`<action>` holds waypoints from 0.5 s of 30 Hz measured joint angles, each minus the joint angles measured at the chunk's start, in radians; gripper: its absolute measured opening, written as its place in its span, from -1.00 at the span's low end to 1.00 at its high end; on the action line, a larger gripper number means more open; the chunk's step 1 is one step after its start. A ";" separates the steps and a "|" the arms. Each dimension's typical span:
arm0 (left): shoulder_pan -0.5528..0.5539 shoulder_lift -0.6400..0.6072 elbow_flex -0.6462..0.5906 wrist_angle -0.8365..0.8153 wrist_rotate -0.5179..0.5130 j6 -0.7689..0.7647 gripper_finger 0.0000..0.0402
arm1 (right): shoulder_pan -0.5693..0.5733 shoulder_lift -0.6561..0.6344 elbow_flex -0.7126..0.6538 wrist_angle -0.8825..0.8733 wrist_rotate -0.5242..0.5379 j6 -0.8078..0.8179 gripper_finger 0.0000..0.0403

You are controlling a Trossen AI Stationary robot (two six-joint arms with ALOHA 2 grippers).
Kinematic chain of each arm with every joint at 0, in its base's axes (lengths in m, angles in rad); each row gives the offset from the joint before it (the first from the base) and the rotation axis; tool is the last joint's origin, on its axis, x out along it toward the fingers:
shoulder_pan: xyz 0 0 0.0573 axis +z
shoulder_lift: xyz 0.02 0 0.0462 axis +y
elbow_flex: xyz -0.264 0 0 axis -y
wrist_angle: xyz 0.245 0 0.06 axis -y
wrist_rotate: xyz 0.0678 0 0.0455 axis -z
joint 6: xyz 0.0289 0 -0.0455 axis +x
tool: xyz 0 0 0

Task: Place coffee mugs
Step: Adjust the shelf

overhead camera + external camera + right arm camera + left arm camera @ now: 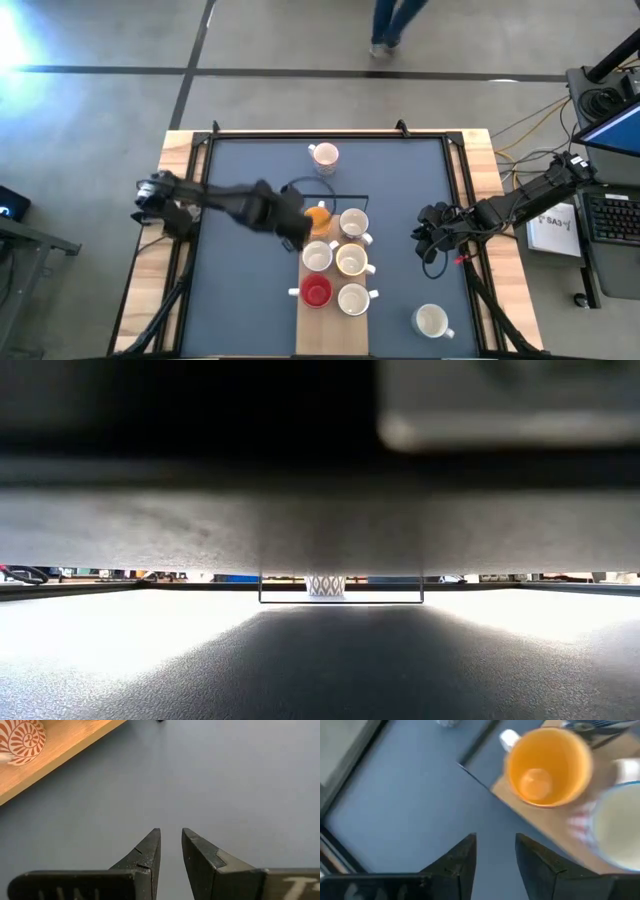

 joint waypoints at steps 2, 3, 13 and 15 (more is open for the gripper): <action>0.069 -0.046 -0.053 0.051 0.033 0.161 -0.40 | 0.000 0.000 0.000 0.000 0.000 0.000 -0.66; 0.105 -0.070 -0.083 0.082 0.054 0.256 -0.40 | 0.000 0.000 0.000 0.000 0.000 0.001 -0.66; 0.511 -0.293 -0.425 0.593 0.405 0.973 -0.40 | 0.000 0.000 0.000 0.000 0.000 0.001 -0.66; 0.573 -0.301 -0.476 0.688 0.493 1.025 -0.40 | 0.000 0.000 0.000 0.000 0.000 0.000 -0.66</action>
